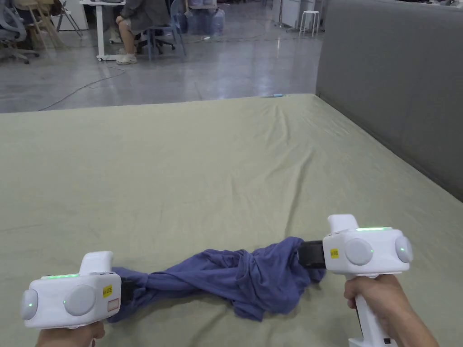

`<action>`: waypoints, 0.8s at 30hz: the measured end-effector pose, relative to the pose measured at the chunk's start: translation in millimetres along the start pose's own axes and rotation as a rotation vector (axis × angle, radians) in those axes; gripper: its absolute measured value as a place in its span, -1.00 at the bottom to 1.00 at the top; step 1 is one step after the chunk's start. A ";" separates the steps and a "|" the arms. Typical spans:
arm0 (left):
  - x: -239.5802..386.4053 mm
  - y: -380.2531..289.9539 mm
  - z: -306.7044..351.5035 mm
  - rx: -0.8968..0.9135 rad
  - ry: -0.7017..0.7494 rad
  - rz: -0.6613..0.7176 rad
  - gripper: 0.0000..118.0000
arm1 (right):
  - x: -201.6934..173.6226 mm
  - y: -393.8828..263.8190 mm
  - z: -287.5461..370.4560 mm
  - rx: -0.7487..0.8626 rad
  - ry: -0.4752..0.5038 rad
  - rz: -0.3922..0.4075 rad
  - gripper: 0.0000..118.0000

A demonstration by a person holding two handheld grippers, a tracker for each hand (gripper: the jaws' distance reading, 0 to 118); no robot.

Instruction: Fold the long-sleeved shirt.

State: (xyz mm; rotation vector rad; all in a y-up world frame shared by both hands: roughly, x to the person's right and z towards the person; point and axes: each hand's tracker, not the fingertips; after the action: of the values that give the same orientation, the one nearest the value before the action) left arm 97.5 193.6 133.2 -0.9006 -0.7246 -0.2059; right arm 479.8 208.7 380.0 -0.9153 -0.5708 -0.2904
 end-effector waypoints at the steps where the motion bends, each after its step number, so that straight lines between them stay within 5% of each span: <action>1: -0.5 2.7 2.8 0.001 -0.005 0.001 -0.85 | -5.0 1.7 -12.7 -0.025 0.006 0.002 0.83; 2: 0.0 4.0 5.1 0.004 -0.009 0.002 -0.85 | -10.6 5.0 -24.9 -0.054 0.020 0.003 0.73; 4: 1.9 7.9 8.8 0.007 -0.014 0.000 -0.85 | -18.6 8.6 -45.8 -0.093 0.046 0.012 0.13; 6: 3.3 12.1 13.6 0.020 -0.014 -0.002 -0.85 | -31.5 11.7 -61.6 -0.144 0.049 0.044 -0.94; 9: 0.3 21.5 29.5 0.088 -0.022 0.012 -0.85 | -38.2 18.1 -36.4 -0.051 0.017 0.093 -0.95; 12: -7.1 36.7 53.5 0.156 -0.088 0.031 -0.86 | -29.1 37.6 8.6 0.082 0.140 0.012 -0.95; 18: -13.5 95.3 122.7 0.353 -0.098 0.036 -0.87 | -35.9 106.0 115.2 0.392 0.194 0.051 -0.96; 24: -22.0 191.5 196.3 0.515 -0.010 -0.026 -0.87 | -51.3 204.7 198.5 0.571 0.126 0.098 -0.96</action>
State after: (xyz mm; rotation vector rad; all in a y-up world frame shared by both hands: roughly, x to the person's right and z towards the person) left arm 72.1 461.5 75.6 -0.4015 -0.7526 -0.0317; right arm 466.4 489.3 309.3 -0.3683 -0.4548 -0.0844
